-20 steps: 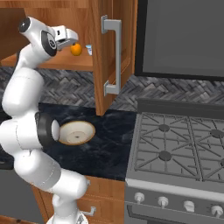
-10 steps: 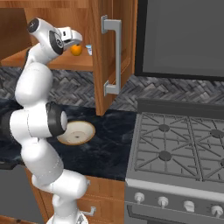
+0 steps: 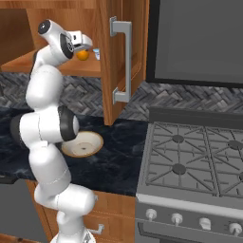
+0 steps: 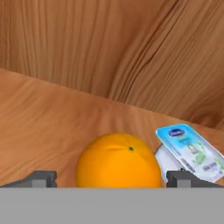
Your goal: Pick the orange from the cabinet and place it in the bowl. Then pick the bowl and place it in the sink. Then turn on the sink facuet.
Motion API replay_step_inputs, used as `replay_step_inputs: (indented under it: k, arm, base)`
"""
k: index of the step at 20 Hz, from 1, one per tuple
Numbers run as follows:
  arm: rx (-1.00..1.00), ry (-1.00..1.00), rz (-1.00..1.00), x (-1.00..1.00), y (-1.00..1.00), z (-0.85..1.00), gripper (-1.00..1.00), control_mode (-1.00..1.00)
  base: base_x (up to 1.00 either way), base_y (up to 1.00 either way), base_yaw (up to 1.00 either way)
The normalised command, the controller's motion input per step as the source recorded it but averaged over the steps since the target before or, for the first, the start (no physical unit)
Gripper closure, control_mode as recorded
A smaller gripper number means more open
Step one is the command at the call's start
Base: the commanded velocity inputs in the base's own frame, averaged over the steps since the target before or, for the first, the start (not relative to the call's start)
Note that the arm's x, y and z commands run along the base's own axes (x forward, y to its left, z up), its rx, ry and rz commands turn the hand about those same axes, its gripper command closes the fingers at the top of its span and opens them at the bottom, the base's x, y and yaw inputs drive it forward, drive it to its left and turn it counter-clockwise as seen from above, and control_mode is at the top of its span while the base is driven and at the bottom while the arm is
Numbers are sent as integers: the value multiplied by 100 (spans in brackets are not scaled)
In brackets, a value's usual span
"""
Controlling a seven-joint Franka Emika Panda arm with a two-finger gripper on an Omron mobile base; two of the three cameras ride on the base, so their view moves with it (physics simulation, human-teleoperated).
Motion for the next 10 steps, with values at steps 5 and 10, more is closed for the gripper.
replay_step_inputs:
  k: [5,10]
  arm:
    - [3,3,2,33,0,-12,-100,-100]
    - [4,2,2,21,0,-7,100,-100]
  base:
    - [0,0,0]
    - [0,0,0]
